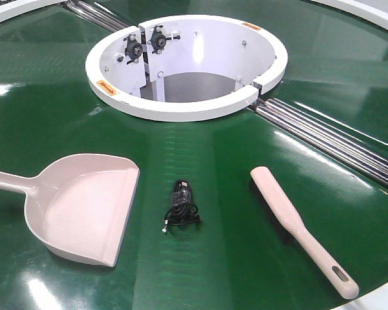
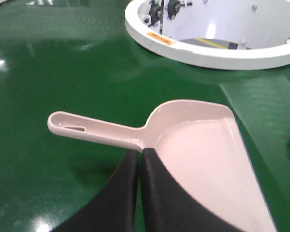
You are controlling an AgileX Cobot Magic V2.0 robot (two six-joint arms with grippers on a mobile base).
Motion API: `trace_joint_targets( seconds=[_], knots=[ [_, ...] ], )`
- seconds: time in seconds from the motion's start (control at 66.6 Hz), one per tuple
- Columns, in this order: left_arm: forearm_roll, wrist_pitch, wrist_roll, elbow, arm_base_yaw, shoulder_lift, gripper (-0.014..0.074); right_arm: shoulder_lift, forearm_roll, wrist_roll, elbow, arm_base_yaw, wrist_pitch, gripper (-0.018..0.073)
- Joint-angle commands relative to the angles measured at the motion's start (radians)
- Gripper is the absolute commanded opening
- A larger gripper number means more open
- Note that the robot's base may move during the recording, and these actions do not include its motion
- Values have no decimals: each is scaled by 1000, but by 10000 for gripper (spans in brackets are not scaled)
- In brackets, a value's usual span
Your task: Clean and inspect green conveyor with broom and dustpan
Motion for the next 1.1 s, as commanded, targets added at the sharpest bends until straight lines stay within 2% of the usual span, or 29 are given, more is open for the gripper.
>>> trace_joint_targets(
  seconds=[0.0,0.18,0.316,0.436,0.511,0.646,0.736,0.826,0.947,1.082],
  knots=[
    [-2,-67,-10,-38,0,28,17,-18,-2,4,13,-6,-71,-10],
    [-2,-81,-10,-41,0,38,159,-18,-2,4,13,-6,-71,-10],
    [-2,-93,-10,-41,0,38,352,-18,-2,4,13,-6,-71,-10],
    [-2,-96,-10,-41,0,38,477,-18,-2,4,13,-6,-71,-10],
    [-3,-96,-11,-41,0,38,517,-18,-2,4,13,-6,-71,-10],
    [-28,-112,-9,-45,0,38,524,-18,-2,4,13,-6,-71,-10],
    [-21,-46,8,-113,0,38,524,-18,-2,4,13,-6,-71,-10],
    [-9,76,123,-219,0,73,524,-18,-2,4,13,-6,-71,-10],
    [-33,302,364,-408,0,171,524,-18,-2,4,13,-6,-71,-10],
    [-99,555,631,-611,-1,333,524,-18,-2,4,13,-6,-71,-10]
  ],
)
